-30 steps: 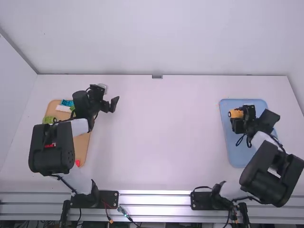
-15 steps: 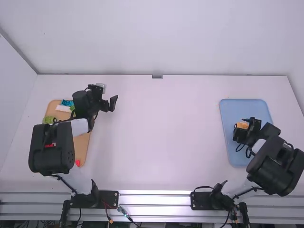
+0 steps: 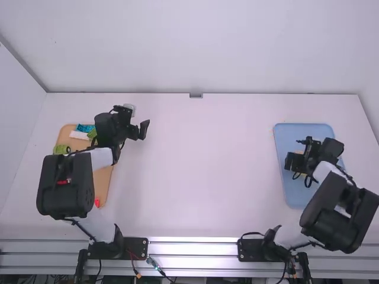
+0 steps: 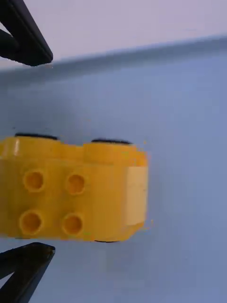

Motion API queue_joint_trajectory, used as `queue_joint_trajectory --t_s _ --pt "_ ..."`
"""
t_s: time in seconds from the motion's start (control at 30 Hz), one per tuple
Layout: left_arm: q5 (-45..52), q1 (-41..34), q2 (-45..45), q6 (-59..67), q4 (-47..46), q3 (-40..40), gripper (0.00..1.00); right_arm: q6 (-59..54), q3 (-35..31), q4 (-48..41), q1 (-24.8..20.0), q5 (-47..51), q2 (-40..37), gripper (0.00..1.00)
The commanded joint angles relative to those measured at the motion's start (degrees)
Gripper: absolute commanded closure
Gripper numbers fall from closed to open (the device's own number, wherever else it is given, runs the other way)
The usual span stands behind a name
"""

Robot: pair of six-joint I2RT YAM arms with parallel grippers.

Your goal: Assemble lego blocks to make yellow taxi

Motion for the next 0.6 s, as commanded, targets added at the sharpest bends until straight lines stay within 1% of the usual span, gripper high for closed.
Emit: queue_joint_trajectory --t_s 0.0,0.07,0.1,0.13,0.17,0.23,0.27,0.3,0.37,0.57 --pt "-6.43 -2.71 -5.55 -0.37 -0.85 0.11 0.01 1.05 3.69 -1.70 3.76 4.59 -5.88 0.01" --pt "-10.62 -4.33 -7.93 -0.35 -2.56 0.11 0.01 0.98 4.57 -2.60 6.16 4.52 -8.24 0.01" --pt "-14.56 -6.29 -10.93 -0.37 -4.70 0.11 0.01 1.03 5.09 -2.97 8.81 4.52 -10.88 0.01" --pt "-16.41 -7.45 -12.81 -0.35 -6.12 0.11 0.01 1.01 5.09 -2.93 10.60 4.55 -12.72 0.01" --pt "-16.98 -7.82 -13.44 -0.37 -6.64 0.11 0.01 0.98 5.07 -2.89 11.26 4.57 -13.40 0.01" --pt "-19.54 -9.97 -17.07 -0.35 -8.61 0.09 0.01 0.98 5.01 -2.29 14.69 4.55 -16.94 0.01" --pt "-20.33 -10.86 -18.71 -0.35 -9.38 0.09 0.01 0.94 5.01 -2.01 16.24 4.57 -18.45 0.01" --pt "-20.50 -11.13 -19.28 -0.37 -9.60 0.09 0.01 0.92 5.01 -1.90 16.79 4.55 -18.99 0.01" --pt "-21.46 -12.83 -23.52 -0.35 -11.30 0.09 0.01 0.39 4.98 -1.07 20.94 4.57 -22.88 0.01" --pt "-21.49 -13.64 -29.66 -0.33 -13.00 0.09 0.01 0.37 4.98 -0.87 28.17 4.52 -30.03 0.01"
